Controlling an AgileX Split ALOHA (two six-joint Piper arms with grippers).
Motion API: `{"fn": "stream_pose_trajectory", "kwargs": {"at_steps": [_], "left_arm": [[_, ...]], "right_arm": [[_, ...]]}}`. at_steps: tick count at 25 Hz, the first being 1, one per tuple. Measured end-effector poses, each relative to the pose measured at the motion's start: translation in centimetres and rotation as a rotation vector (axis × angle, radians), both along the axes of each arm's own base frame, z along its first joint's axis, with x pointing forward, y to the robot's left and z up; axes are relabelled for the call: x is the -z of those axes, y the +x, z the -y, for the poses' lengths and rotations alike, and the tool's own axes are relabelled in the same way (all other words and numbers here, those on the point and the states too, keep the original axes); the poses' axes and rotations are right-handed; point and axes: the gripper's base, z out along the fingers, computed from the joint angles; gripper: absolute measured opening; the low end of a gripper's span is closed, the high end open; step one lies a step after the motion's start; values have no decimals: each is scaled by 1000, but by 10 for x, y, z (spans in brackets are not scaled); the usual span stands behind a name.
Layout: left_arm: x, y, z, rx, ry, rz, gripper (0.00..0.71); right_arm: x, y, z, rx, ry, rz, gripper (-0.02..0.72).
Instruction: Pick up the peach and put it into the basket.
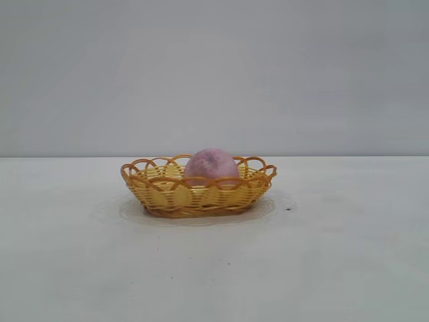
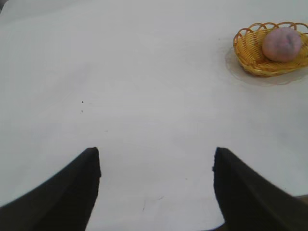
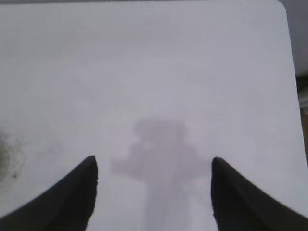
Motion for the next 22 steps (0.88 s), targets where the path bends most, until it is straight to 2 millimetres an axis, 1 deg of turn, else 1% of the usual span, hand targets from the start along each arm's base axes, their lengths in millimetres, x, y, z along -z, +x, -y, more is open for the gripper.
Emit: {"fn": "stream_pose_trajectory", "kwargs": {"at_steps": [2,3,6,7,9,13,14,17,20,22], "left_arm": [[0,0,0,0,0,0,478],[0,0,0,0,0,0,478],[0,0,0,0,0,0,478],[0,0,0,0,0,0,478],[0,0,0,0,0,0,478],[0,0,0,0,0,0,478],[0,0,0,0,0,0,478],[0,0,0,0,0,0,478],[0,0,0,0,0,0,478],[0,0,0,0,0,0,478]], "right_arm": [[6,-25,-2,0,1,-21,418],[10,-41,-3,0,2,-33,418],[16,-79,-5,0,0,-31,418],[21,-91,-6,0,1,-39,418],[20,-117,-7,7,2,-2,418],[30,-171,-11,15,5,63,418],[36,-183,-12,15,5,72,418],[44,-225,-14,18,2,167,418],[59,-257,-17,21,17,239,418],[69,-273,-19,21,31,282,418]]}}
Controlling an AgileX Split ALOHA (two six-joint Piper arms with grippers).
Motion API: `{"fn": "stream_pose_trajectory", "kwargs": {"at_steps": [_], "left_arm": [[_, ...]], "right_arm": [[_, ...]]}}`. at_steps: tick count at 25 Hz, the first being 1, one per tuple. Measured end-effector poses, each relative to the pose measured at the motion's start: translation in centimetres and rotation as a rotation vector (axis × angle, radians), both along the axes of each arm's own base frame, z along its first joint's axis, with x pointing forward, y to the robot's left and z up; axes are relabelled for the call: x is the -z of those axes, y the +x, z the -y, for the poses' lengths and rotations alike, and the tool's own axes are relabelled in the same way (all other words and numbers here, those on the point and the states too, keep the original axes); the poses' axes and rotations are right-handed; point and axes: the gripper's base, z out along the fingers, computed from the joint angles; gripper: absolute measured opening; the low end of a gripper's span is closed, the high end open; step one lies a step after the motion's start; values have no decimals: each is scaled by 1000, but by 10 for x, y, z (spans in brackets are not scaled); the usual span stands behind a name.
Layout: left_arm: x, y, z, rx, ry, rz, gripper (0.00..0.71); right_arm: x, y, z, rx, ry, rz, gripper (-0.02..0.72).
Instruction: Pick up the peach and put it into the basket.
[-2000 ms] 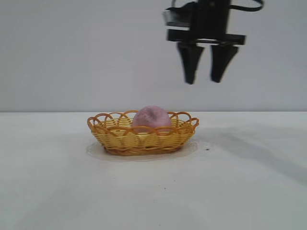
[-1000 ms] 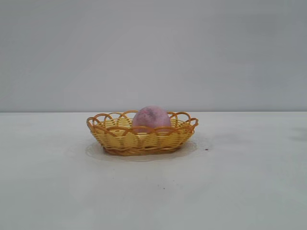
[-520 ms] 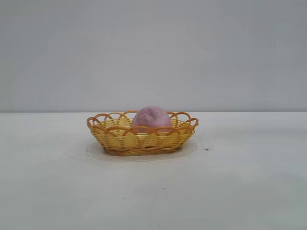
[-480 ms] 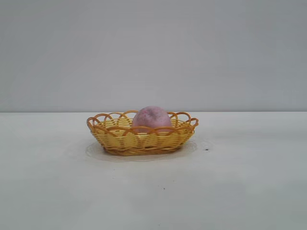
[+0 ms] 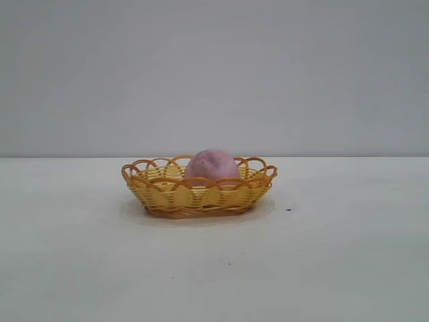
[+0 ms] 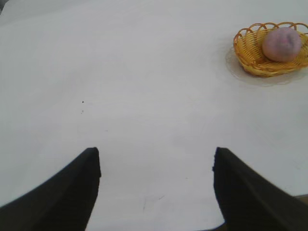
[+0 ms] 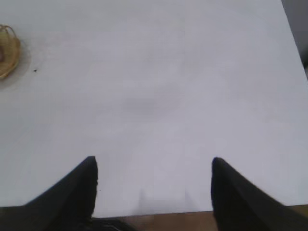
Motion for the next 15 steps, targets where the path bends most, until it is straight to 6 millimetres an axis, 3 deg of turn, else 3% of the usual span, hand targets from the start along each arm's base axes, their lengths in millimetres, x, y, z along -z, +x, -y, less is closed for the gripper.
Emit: {"fn": "stream_pose_trajectory", "kwargs": {"at_steps": [5,8,15], "left_arm": [[0,0,0,0,0,0,478],[0,0,0,0,0,0,478],[0,0,0,0,0,0,478]], "right_arm": [[25,-34,-3,-18,22,134,418],[36,-43,-1,-16,8,223,418],[51,-39,2,-27,-10,233,418]]}}
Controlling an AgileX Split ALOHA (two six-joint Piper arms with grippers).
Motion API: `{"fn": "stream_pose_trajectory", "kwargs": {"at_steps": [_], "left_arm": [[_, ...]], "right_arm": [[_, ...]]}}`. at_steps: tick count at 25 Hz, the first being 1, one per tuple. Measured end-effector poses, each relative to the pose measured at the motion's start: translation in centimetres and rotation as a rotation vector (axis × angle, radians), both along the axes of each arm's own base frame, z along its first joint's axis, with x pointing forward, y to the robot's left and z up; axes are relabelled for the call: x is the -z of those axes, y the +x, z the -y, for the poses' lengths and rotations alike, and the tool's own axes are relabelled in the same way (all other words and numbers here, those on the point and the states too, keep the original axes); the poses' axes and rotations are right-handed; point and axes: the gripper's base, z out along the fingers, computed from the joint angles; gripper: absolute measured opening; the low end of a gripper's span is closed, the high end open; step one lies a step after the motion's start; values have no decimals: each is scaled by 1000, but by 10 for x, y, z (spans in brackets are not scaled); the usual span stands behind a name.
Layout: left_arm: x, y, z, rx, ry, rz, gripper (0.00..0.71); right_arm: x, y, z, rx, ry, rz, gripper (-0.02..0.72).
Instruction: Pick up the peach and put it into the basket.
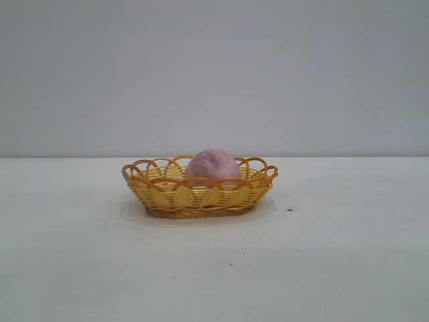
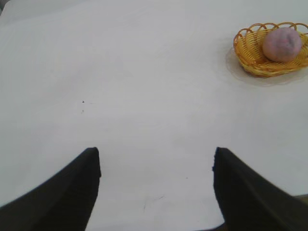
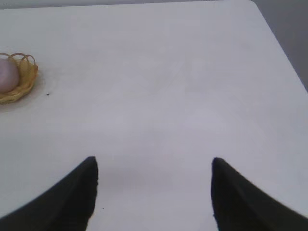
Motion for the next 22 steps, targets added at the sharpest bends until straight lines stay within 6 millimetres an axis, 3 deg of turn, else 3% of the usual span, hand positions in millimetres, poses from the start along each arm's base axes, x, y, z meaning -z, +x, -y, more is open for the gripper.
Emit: {"fn": "stream_pose_trajectory", "kwargs": {"at_steps": [22], "left_arm": [[0,0,0,2,0,0,478]], "right_arm": [[4,5,3,-6,-10,17,418]]}}
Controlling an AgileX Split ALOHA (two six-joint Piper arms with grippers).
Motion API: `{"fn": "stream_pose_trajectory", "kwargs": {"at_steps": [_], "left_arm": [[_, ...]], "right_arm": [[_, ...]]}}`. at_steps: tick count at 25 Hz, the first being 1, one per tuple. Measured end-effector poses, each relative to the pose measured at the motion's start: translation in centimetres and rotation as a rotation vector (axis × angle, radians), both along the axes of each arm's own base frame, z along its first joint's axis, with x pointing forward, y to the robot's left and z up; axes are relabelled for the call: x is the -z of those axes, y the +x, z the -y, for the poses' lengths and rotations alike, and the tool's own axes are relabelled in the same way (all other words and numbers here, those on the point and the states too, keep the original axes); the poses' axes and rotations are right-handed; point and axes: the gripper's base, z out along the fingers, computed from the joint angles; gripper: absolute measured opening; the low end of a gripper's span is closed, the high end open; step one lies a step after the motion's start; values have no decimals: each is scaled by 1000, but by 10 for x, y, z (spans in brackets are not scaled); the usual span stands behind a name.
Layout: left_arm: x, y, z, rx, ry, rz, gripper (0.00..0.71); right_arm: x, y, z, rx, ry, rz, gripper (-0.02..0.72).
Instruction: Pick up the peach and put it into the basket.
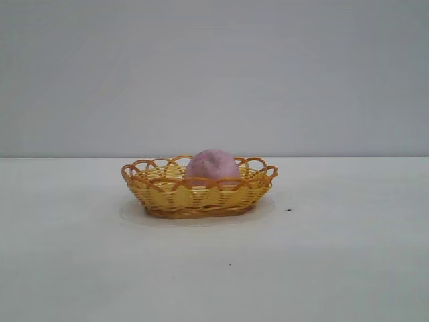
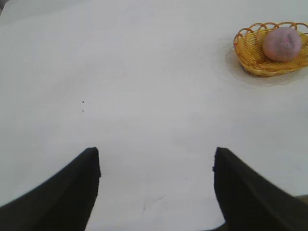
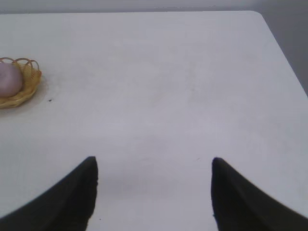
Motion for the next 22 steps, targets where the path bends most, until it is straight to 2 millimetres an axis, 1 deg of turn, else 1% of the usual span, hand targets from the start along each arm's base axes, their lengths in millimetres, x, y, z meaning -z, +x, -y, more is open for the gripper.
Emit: {"fn": "stream_pose_trajectory", "kwargs": {"at_steps": [6,22], "left_arm": [[0,0,0,34,0,0,478],[0,0,0,38,0,0,478]], "right_arm": [[0,0,0,-29,1,2,418],[0,0,0,-27,6,1,418]]}}
